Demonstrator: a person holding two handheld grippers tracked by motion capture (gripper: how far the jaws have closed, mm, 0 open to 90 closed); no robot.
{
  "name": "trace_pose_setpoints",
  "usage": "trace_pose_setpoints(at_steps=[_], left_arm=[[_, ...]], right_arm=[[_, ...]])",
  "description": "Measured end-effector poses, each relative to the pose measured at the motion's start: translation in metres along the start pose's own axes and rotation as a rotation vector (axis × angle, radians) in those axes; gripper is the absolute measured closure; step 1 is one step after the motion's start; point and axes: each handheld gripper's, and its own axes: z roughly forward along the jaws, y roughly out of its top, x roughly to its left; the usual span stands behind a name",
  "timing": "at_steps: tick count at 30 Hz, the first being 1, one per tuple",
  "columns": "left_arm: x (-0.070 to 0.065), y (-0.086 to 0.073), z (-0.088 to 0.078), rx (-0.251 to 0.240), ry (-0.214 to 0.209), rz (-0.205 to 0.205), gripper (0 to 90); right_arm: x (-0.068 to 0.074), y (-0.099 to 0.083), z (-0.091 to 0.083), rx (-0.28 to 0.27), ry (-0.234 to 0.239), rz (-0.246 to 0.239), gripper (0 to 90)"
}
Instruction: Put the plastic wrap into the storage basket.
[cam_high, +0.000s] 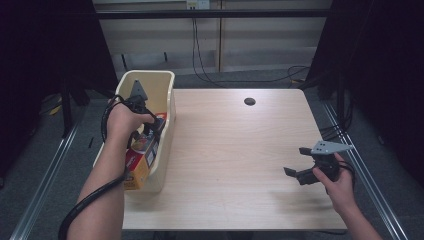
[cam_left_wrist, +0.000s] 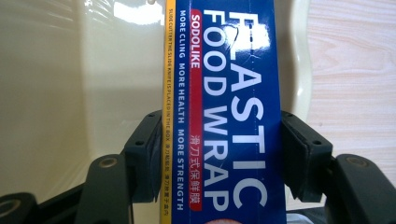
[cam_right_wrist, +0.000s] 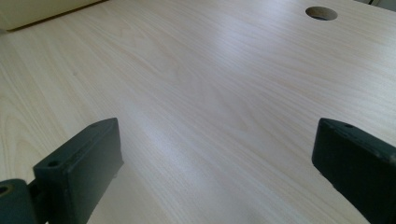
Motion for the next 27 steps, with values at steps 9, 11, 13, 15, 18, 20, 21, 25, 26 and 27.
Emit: trace_pose_setpoints(at_steps=[9, 11, 13, 15, 18, 20, 21, 25, 26, 27], left_arm=[[0.005, 0.003, 0.008, 0.001, 0.001, 0.0, 39.5], [0.007, 0.003, 0.009, 0.009, -0.006, -0.004, 39.4], [0.007, 0.003, 0.011, 0.011, -0.011, -0.006, 39.3], [0.007, 0.003, 0.012, 0.006, -0.008, -0.008, 39.0], [0.009, 0.003, 0.012, -0.007, 0.007, 0.016, 38.6], [0.01, 0.003, 0.01, -0.009, -0.015, 0.0, 38.4], [0.011, 0.003, 0.008, -0.016, -0.022, -0.002, 38.1], [0.013, 0.003, -0.002, -0.06, -0.062, -0.014, 37.7], [0.013, 0.003, -0.002, -0.06, -0.062, -0.014, 37.0], [0.011, 0.003, -0.008, -0.069, -0.076, -0.015, 36.8]], right_arm=[[0.0, 0.0, 0.001, -0.001, -0.001, -0.005, 1.2], [0.001, 0.0, 0.001, -0.002, -0.003, -0.006, 1.2], [0.0, 0.0, 0.0, -0.003, -0.004, -0.007, 1.2], [0.0, 0.0, 0.0, -0.004, -0.002, -0.007, 1.2], [0.001, 0.0, 0.001, 0.002, -0.002, -0.006, 1.2], [0.001, 0.0, 0.001, 0.001, 0.0, -0.007, 1.2], [0.001, 0.0, 0.002, 0.002, 0.0, -0.009, 1.2], [0.001, 0.0, 0.002, 0.0, 0.0, -0.009, 1.3], [0.001, 0.0, 0.002, 0.0, 0.0, -0.009, 1.3], [0.001, 0.0, 0.001, -0.003, 0.0, -0.005, 1.2]])
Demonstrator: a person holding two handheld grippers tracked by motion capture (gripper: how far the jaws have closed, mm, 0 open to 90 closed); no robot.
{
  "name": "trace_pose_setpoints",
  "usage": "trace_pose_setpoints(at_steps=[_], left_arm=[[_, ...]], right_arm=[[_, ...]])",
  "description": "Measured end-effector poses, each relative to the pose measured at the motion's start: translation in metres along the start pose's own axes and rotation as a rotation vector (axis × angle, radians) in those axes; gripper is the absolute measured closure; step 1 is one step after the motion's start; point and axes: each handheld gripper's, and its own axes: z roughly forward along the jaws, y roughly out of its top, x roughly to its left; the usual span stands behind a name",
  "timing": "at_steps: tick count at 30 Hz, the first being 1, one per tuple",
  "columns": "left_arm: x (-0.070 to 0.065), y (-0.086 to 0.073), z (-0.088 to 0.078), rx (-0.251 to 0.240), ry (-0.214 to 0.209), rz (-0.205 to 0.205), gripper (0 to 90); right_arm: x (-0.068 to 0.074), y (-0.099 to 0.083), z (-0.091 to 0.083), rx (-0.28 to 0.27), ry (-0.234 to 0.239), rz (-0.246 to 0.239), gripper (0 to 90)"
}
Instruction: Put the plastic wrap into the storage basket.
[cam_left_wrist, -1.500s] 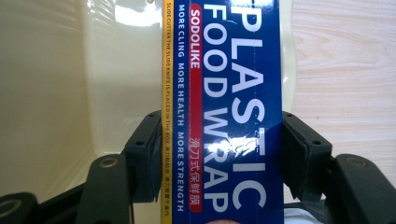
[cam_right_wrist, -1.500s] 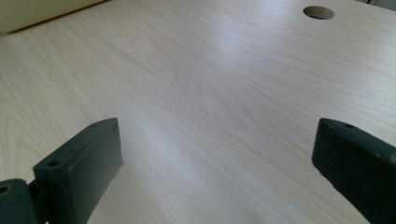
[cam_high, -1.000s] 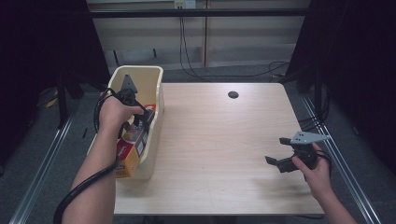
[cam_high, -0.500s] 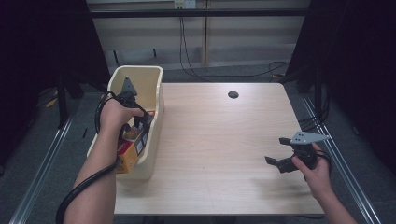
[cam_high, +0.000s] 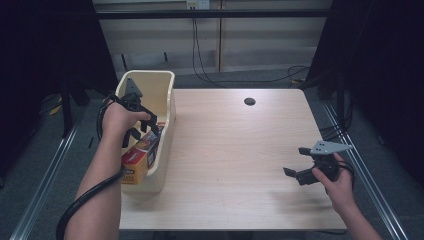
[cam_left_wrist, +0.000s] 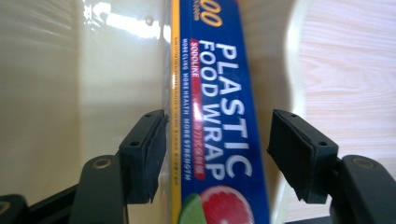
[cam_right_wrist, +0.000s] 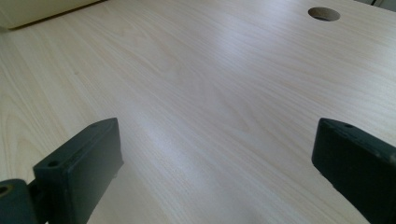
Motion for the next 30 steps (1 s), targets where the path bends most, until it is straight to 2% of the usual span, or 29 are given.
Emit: trace_pose_setpoints(at_steps=[3, 4, 6, 8, 10, 13, 15, 21, 25, 30], left_arm=[[-0.004, 0.0, -0.007, -0.014, 0.004, 0.015, 36.4], [-0.006, 0.0, -0.01, -0.024, -0.008, 0.005, 35.9], [-0.011, 0.0, -0.015, -0.023, -0.023, 0.025, 35.5], [-0.016, -0.001, -0.018, -0.038, -0.038, 0.022, 33.7], [-0.022, -0.001, -0.021, -0.047, -0.031, 0.045, 32.2], [-0.032, -0.002, -0.025, -0.054, -0.056, 0.07, 30.9], [-0.038, -0.003, -0.025, -0.068, -0.053, 0.087, 30.5], [-0.053, -0.002, -0.023, -0.077, -0.084, 0.12, 24.8], [-0.068, -0.002, -0.018, -0.078, -0.077, 0.177, 19.7], [-0.081, -0.003, -0.012, -0.087, -0.081, 0.211, 16.8]], right_arm=[[0.0, 0.0, -0.001, -0.002, -0.001, -0.002, 1.2], [0.0, 0.0, 0.0, 0.0, 0.0, 0.0, 1.2], [0.0, -0.001, 0.0, 0.002, -0.002, -0.002, 1.3], [0.001, 0.0, -0.001, 0.002, -0.002, -0.001, 1.3], [0.001, 0.0, -0.002, 0.001, -0.003, 0.0, 1.3], [0.001, 0.0, -0.002, 0.001, -0.001, -0.001, 1.2], [0.001, 0.0, -0.002, -0.003, 0.001, -0.003, 1.3], [0.002, 0.001, -0.003, -0.004, -0.002, -0.004, 1.3], [0.001, 0.0, -0.003, -0.003, -0.004, -0.003, 1.2], [0.002, 0.001, -0.004, -0.005, -0.002, -0.002, 1.3]])
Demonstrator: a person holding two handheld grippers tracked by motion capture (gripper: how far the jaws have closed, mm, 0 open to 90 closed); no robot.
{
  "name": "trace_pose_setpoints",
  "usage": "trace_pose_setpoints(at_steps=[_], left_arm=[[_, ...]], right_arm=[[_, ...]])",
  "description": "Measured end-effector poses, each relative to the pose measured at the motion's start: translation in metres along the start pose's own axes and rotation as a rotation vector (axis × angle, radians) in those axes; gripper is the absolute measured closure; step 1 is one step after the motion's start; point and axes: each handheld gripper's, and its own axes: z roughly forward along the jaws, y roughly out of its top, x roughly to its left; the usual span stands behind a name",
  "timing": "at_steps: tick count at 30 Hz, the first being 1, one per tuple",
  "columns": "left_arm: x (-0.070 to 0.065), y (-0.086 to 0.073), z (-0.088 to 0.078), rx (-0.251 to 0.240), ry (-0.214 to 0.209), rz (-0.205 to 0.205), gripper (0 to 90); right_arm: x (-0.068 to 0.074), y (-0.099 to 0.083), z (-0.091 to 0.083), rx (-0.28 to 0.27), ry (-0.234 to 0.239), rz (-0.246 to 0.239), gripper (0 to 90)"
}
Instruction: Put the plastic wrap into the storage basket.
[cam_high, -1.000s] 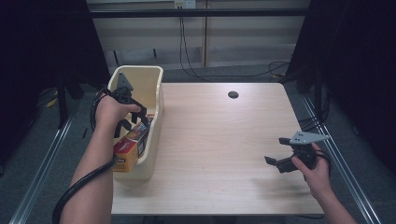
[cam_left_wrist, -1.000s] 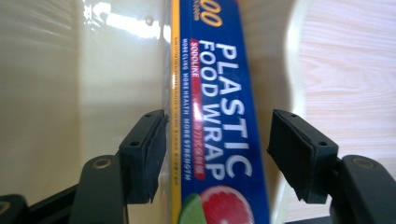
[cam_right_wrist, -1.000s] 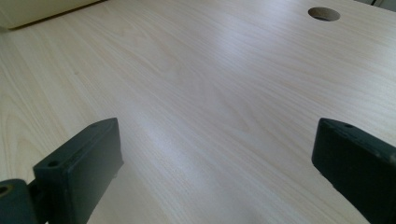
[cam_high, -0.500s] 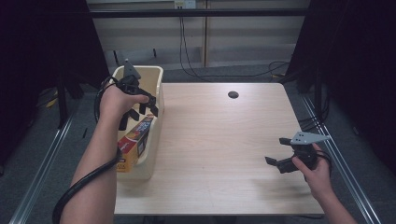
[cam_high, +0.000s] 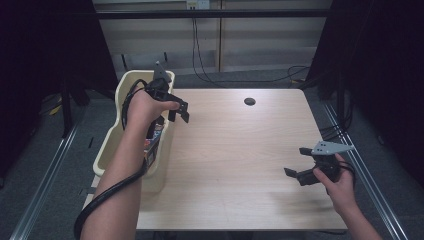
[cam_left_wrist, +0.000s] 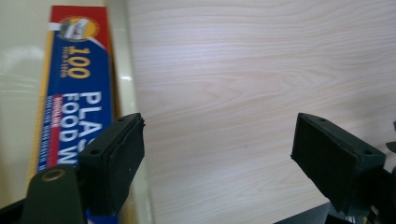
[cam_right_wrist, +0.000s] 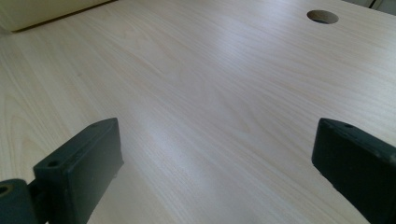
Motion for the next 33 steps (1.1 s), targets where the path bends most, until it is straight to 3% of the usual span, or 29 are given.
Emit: trace_pose_setpoints(at_steps=[9, 14, 22, 33], left_arm=[[-0.022, 0.003, 0.019, -0.014, -0.027, 0.048, 14.5], [-0.033, 0.004, 0.029, -0.023, -0.05, 0.054, 14.1], [-0.042, 0.003, 0.044, -0.035, -0.066, 0.067, 13.8], [-0.045, -0.002, 0.065, -0.027, -0.089, 0.078, 13.7]], right_arm=[[0.0, 0.0, 0.0, -0.002, 0.004, -0.002, 1.3], [0.001, 0.0, -0.001, -0.003, 0.001, -0.001, 1.2], [0.001, 0.001, 0.0, -0.005, 0.001, -0.006, 1.2], [0.002, 0.001, 0.002, -0.001, 0.002, -0.009, 1.3]])
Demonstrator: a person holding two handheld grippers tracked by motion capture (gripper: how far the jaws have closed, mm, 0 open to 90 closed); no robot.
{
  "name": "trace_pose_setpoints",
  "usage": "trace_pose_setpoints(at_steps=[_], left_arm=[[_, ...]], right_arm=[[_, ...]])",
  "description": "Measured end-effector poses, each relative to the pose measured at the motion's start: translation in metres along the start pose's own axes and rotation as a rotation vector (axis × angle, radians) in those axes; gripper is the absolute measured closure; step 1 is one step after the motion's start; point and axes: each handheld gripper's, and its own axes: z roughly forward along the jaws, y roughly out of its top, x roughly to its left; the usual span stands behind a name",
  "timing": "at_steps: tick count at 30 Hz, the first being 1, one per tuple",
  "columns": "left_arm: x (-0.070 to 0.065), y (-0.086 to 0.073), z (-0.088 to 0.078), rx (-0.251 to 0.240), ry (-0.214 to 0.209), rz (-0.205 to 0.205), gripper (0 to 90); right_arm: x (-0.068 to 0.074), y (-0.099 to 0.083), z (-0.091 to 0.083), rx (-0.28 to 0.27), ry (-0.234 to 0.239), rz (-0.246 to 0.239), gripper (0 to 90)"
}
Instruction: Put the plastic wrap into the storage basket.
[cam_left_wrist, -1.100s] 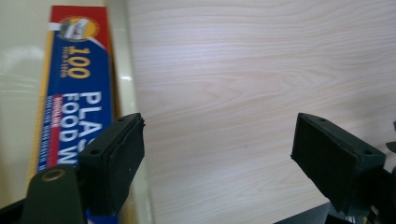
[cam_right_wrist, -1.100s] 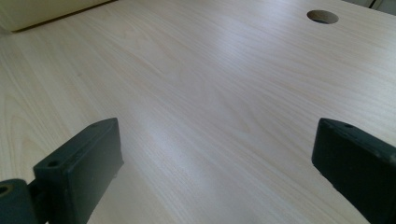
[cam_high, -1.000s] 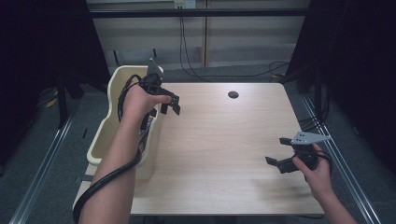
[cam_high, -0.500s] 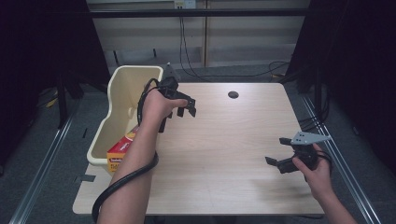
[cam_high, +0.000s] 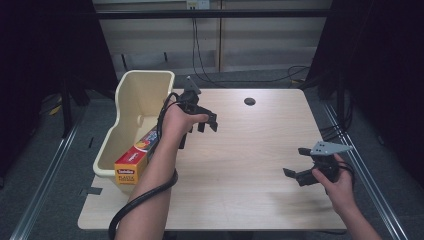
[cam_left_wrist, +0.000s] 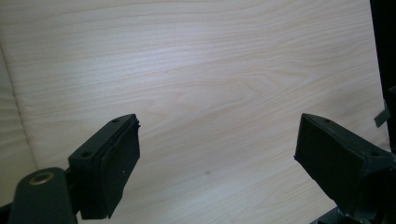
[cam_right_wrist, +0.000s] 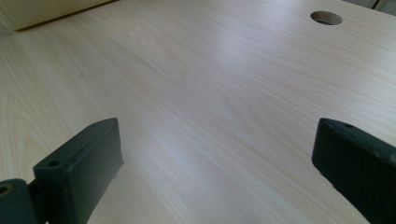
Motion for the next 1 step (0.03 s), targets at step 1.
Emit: trace_pose_setpoints(at_steps=[1], left_arm=[[-0.0001, 0.0, 0.0007, -0.005, -0.003, -0.001, 13.6]], right_arm=[[-0.0004, -0.0002, 0.0002, 0.002, 0.007, 0.001, 1.2]])
